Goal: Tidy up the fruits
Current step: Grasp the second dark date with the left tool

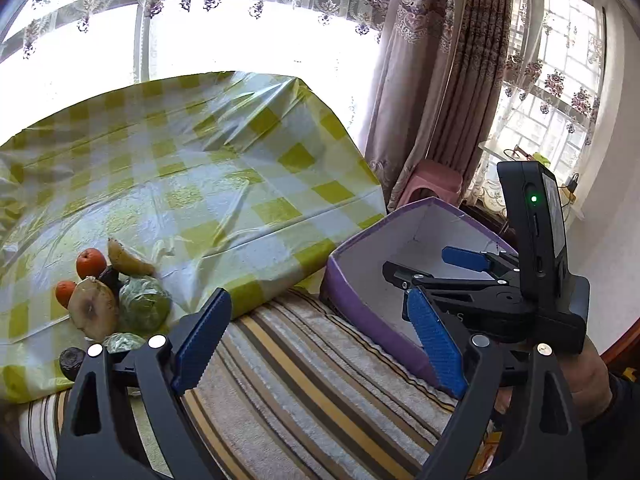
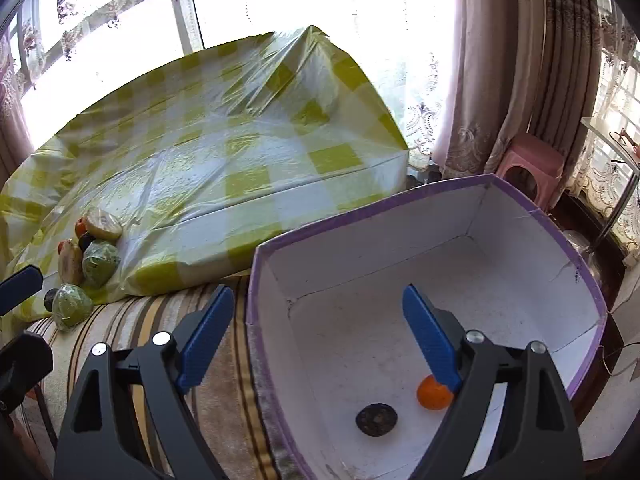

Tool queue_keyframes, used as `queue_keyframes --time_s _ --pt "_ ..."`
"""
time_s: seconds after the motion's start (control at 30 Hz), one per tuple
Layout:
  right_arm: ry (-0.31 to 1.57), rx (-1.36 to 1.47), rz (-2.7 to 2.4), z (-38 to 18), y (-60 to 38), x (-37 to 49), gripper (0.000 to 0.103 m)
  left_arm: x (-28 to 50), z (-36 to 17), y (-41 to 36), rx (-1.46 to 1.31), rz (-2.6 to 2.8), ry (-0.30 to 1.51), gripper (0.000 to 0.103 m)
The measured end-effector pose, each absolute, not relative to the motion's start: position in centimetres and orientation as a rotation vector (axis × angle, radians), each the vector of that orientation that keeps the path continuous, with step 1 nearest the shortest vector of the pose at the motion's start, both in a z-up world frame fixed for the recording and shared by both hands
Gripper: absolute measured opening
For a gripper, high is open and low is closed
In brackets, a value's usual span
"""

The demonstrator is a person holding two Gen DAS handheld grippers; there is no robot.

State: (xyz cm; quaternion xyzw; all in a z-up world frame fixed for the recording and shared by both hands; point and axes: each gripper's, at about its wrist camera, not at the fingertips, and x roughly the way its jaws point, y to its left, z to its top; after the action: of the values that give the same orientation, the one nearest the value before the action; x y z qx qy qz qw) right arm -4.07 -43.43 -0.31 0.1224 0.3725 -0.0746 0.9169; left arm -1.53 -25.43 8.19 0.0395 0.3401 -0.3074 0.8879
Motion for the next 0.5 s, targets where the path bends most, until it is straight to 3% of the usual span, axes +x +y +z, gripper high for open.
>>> queue_keyframes --time_s 0.37,0.5 --pt "0.826 0.183 0.136 -0.2 -31.8 -1.4 0.086 -0.7 7.0 -12.2 -0.058 -0.448 0.733 0.084" --pt "0.831 0.158 0.227 -0.5 -28.4 -1.0 0.086 0.2 5.3 -7.4 -0.108 -0.339 0.756 0.074"
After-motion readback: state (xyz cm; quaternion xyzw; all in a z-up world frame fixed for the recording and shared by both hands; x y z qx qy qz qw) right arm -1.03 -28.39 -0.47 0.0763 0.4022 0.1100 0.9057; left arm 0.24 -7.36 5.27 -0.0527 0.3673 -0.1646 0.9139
